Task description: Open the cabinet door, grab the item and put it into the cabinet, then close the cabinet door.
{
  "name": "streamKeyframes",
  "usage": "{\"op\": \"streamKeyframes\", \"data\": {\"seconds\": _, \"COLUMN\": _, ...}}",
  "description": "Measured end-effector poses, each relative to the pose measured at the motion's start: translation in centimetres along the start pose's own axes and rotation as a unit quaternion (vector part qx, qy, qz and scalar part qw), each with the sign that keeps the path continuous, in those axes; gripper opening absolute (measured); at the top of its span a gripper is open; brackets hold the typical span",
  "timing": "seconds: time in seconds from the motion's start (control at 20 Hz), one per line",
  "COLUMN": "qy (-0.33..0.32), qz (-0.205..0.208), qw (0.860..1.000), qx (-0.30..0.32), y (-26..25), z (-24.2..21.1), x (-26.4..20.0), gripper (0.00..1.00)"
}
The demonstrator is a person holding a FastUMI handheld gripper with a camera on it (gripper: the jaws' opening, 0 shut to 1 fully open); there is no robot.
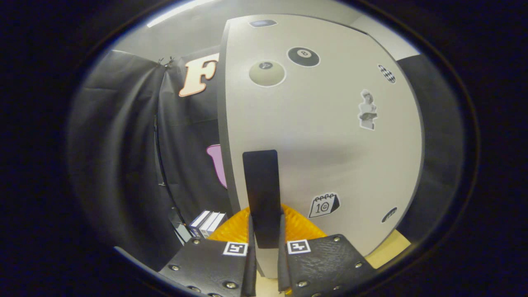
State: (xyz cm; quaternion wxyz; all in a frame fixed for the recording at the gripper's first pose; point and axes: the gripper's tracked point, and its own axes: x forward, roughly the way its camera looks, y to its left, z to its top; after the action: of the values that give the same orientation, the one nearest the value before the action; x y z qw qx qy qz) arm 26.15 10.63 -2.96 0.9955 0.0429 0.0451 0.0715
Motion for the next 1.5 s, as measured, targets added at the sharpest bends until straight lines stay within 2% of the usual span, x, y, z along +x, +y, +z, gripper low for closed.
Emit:
{"op": "streamKeyframes", "data": {"seconds": 0.3, "qy": -0.003, "qz": 0.000, "qw": 1.000, "qx": 0.000, "y": -0.9, "z": 0.3, "x": -5.5, "gripper": 0.20}}
{"op": "streamKeyframes", "data": {"seconds": 0.5, "qy": -0.009, "qz": -0.020, "qw": 1.000, "qx": 0.000, "y": -2.7, "z": 0.1, "x": -9.2, "gripper": 0.20}}
{"op": "streamKeyframes", "data": {"seconds": 0.85, "qy": -0.002, "qz": -0.045, "qw": 0.999, "qx": 0.009, "y": -8.0, "z": 0.3, "x": -16.6, "gripper": 0.20}}
{"op": "streamKeyframes", "data": {"seconds": 1.3, "qy": -0.005, "qz": -0.112, "qw": 0.994, "qx": 0.014, "y": -16.0, "z": 0.6, "x": -23.1, "gripper": 0.19}}
{"op": "streamKeyframes", "data": {"seconds": 1.35, "qy": -0.008, "qz": -0.115, "qw": 0.993, "qx": 0.016, "y": -16.6, "z": 0.9, "x": -23.4, "gripper": 0.09}}
{"op": "streamKeyframes", "data": {"seconds": 1.5, "qy": -0.013, "qz": -0.127, "qw": 0.992, "qx": 0.013, "y": -18.4, "z": 1.0, "x": -24.4, "gripper": 0.12}}
